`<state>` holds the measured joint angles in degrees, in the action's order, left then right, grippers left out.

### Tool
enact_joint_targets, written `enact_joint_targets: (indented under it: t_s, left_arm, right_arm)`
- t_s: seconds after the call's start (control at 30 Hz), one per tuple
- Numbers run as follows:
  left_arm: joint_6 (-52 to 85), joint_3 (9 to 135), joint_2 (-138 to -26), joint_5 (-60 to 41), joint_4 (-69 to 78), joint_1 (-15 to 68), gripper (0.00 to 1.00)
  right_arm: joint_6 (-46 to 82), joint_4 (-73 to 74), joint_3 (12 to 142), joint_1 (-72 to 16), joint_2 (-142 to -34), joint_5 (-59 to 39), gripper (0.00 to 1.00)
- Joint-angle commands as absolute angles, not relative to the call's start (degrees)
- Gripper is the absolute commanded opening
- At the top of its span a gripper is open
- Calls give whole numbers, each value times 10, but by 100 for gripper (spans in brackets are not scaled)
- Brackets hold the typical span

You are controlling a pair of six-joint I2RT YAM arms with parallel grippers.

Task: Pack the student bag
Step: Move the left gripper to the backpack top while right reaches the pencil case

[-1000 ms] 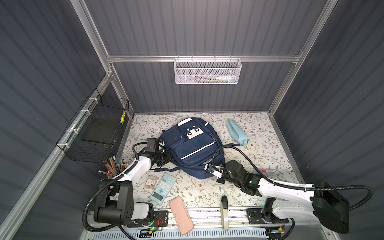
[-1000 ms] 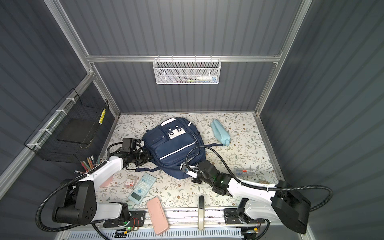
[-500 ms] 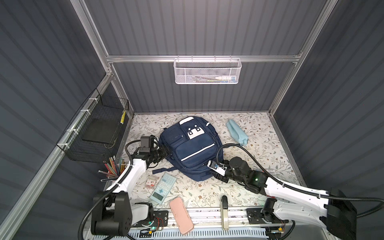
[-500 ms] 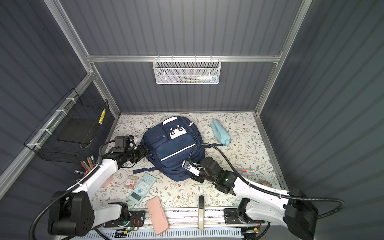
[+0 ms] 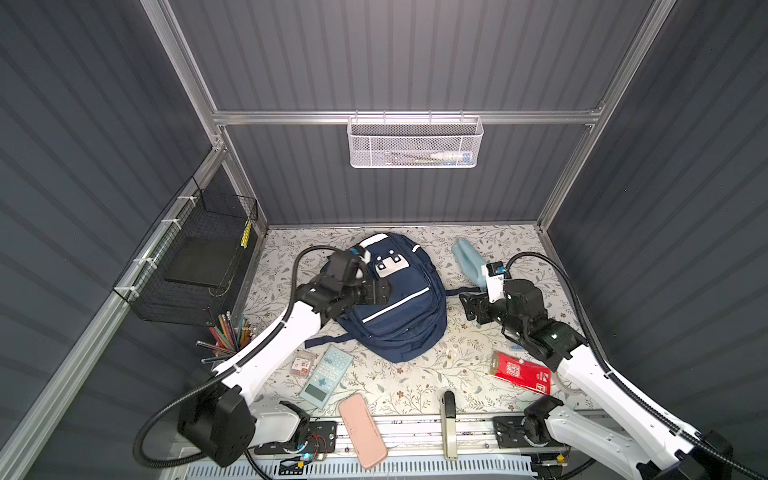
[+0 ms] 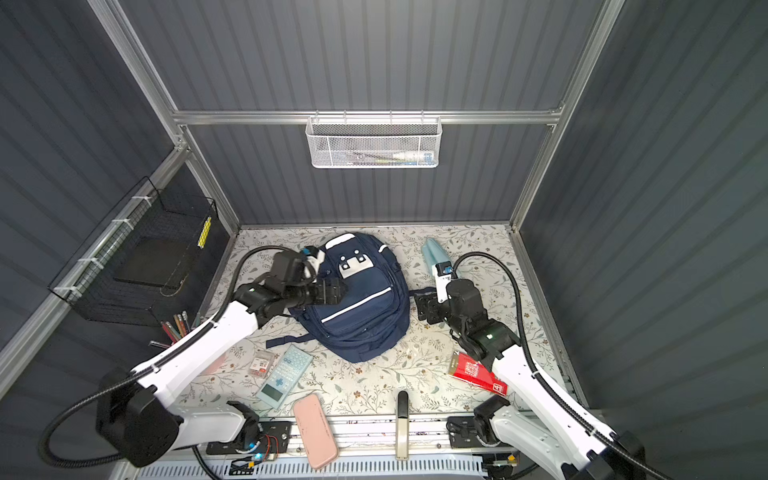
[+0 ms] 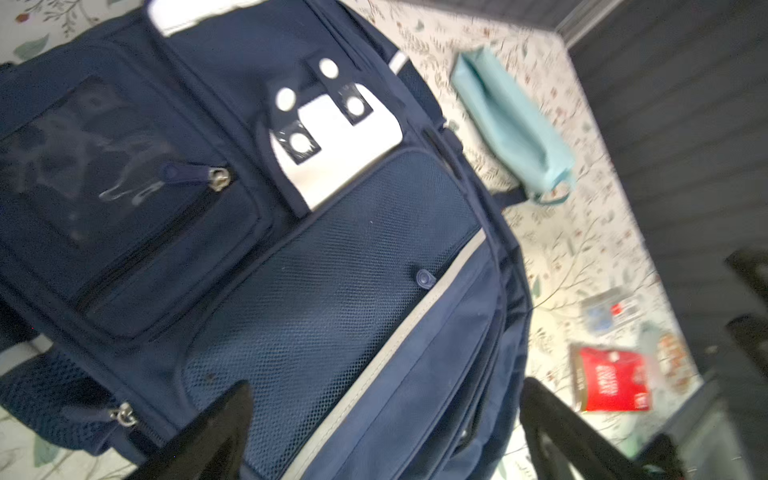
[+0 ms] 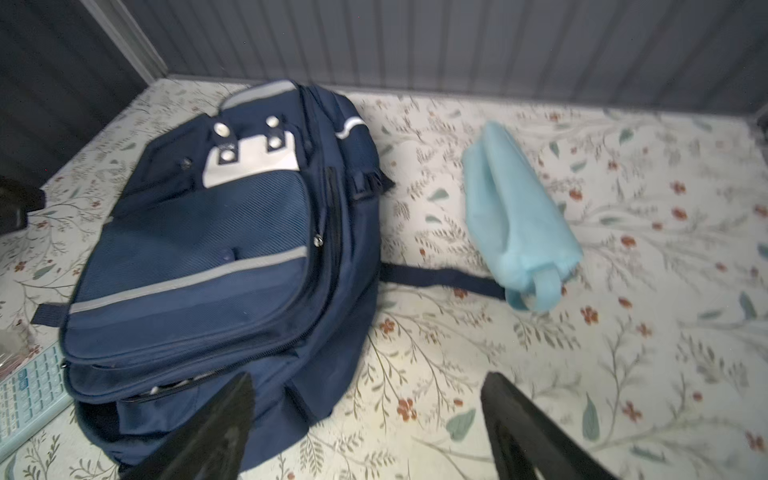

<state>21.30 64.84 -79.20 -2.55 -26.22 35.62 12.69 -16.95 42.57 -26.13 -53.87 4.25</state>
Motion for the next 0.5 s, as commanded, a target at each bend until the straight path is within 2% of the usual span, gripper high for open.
enact_joint_targets:
  t_s: [0.0, 0.2, 0.33, 0.47]
  left_arm:
    - [125, 714, -867, 74, -353, 418, 100]
    - [74, 768, -958, 144, -389, 471, 100]
    - [72, 786, -1005, 211, -410, 478, 100]
    - [72, 794, -1032, 237, -404, 488, 96]
  right_arm:
    - [183, -247, 458, -214, -575, 19, 88]
    - [167, -263, 535, -139, -667, -21, 91]
    - [148, -257, 571, -110, -714, -36, 92]
    - [131, -249, 595, -93, -751, -46, 93]
